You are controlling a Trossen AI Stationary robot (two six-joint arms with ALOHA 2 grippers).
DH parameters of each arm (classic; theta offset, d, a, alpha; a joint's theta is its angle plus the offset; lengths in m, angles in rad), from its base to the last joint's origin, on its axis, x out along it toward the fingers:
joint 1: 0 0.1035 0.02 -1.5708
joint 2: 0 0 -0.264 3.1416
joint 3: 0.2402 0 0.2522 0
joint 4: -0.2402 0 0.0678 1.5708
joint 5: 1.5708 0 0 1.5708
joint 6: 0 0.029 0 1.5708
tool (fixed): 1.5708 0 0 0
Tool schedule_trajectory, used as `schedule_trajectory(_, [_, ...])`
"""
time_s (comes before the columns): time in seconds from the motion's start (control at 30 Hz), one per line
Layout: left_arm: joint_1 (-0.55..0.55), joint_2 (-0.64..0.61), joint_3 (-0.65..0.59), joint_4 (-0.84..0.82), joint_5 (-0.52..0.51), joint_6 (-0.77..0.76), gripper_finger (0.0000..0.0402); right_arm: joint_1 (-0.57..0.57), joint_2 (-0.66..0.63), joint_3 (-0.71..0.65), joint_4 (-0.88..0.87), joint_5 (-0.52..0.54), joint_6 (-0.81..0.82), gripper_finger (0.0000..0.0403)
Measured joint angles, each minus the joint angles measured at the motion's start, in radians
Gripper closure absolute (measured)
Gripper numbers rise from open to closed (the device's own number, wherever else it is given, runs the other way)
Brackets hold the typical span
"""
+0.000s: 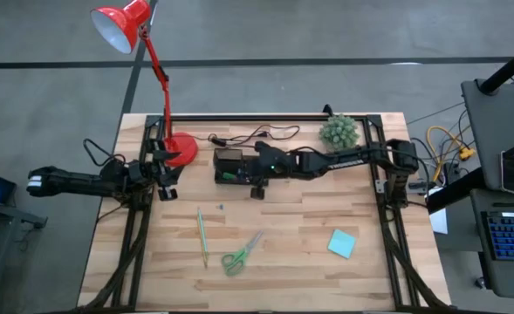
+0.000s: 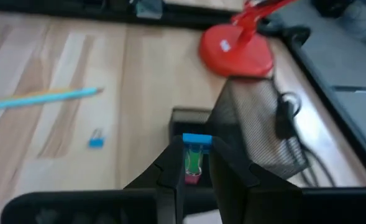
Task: Pick and place office supplies into organizer
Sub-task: Put the right blue clip binder into the black mesh desk organizer
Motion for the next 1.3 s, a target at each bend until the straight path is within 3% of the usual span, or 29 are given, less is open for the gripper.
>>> schedule_trajectory(0.33, [0.000, -0.006, 0.000, 0.001, 0.000, 0.002, 0.0246, -0.019, 0.001, -0.029, 0.159, 0.001, 0.009, 0.0348])
schedule_trajectory(0.53, [0.000, -0.012, 0.000, 0.001, 0.000, 0.002, 0.0246, -0.019, 0.097, -0.013, 0.268, 0.004, 0.002, 0.0348])
schedule_trajectory(0.87, [0.000, -0.013, 0.000, -0.007, 0.000, 0.002, 0.0246, -0.026, 0.246, 0.133, 0.111, 0.002, -0.002, 0.0348])
schedule_trajectory(1.03, [0.000, -0.015, -0.001, -0.006, 0.000, 0.002, 0.0246, -0.025, 0.267, 0.190, -0.042, 0.002, 0.003, 0.0348])
schedule_trajectory(1.3, [0.000, -0.017, -0.001, -0.006, 0.000, 0.001, 0.0246, -0.029, 0.276, 0.202, -0.065, 0.005, 0.024, 0.0348])
